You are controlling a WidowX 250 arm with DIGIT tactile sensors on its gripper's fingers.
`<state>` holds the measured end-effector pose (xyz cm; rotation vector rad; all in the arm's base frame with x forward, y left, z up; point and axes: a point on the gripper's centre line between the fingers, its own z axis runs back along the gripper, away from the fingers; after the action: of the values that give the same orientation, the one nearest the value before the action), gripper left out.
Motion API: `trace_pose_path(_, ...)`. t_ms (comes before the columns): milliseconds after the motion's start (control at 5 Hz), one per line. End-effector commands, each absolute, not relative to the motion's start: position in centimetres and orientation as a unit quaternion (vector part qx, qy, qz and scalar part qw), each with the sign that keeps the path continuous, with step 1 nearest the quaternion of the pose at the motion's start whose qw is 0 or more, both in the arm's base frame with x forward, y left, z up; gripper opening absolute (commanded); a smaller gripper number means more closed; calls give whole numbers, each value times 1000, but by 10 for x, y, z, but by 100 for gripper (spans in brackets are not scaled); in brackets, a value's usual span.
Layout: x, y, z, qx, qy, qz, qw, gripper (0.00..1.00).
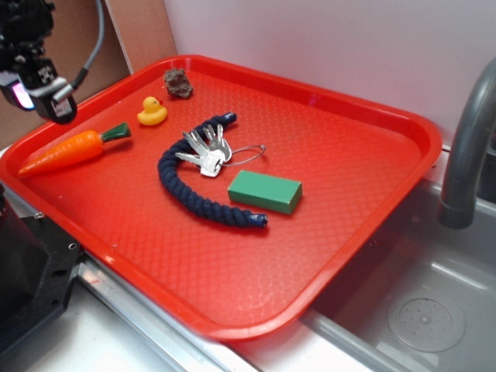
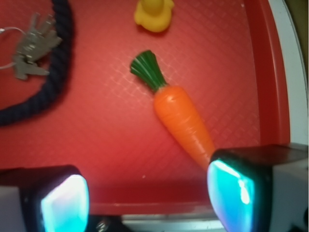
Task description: Grab the carrot.
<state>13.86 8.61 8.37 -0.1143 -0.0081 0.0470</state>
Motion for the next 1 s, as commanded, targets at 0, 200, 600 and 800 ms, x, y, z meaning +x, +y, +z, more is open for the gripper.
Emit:
trace_pose_path(0,133,119,65,-37,-30,-66,997,100)
trace_pose_path(200,149,122,46,32,-37,-147,988,100)
trace_pose_path(600,145,139,58,59,-48,-124,989,100)
trace_pose_path(800,138,154,83,77,-63,-88,991,100)
